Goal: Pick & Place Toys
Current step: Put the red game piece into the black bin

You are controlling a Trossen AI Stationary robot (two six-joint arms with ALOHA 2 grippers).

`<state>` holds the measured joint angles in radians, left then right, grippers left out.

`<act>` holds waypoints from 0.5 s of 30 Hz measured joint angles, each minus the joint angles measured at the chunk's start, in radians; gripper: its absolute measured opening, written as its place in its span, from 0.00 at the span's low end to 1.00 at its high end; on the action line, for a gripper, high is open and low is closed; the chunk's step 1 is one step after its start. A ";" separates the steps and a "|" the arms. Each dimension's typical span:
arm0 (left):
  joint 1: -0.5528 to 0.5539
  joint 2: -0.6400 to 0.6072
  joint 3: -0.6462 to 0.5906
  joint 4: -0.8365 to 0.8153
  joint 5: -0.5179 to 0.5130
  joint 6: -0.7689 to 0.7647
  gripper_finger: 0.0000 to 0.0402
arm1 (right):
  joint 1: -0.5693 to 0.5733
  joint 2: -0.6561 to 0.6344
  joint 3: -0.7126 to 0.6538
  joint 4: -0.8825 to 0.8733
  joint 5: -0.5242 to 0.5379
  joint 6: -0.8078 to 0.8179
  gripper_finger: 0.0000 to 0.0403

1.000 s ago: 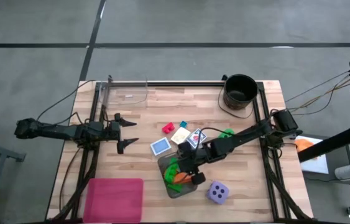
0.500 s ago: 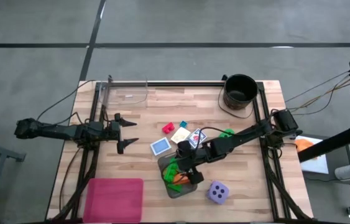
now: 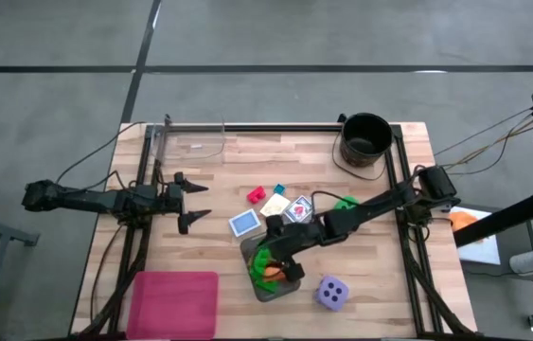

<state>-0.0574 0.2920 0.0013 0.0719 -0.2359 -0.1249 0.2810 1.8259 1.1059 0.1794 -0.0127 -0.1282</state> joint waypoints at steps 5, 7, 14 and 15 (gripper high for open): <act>0.000 0.000 0.000 0.030 0.000 0.000 0.92 | -0.020 -0.003 -0.166 0.406 -0.033 -0.018 0.69; 0.000 0.000 0.000 0.064 0.000 0.000 0.92 | -0.032 -0.013 -0.228 0.509 -0.033 -0.028 0.69; 0.000 0.104 0.000 0.217 -0.030 -0.003 0.92 | -0.083 -0.131 -0.418 0.705 -0.033 -0.034 0.69; 0.000 0.128 0.000 0.233 -0.043 -0.005 0.92 | -0.090 -0.154 -0.441 0.720 -0.031 -0.034 0.69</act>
<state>-0.0574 0.4202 0.0013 0.3046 -0.2786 -0.1304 0.1912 1.6721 0.6648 0.8992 -0.0433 -0.1619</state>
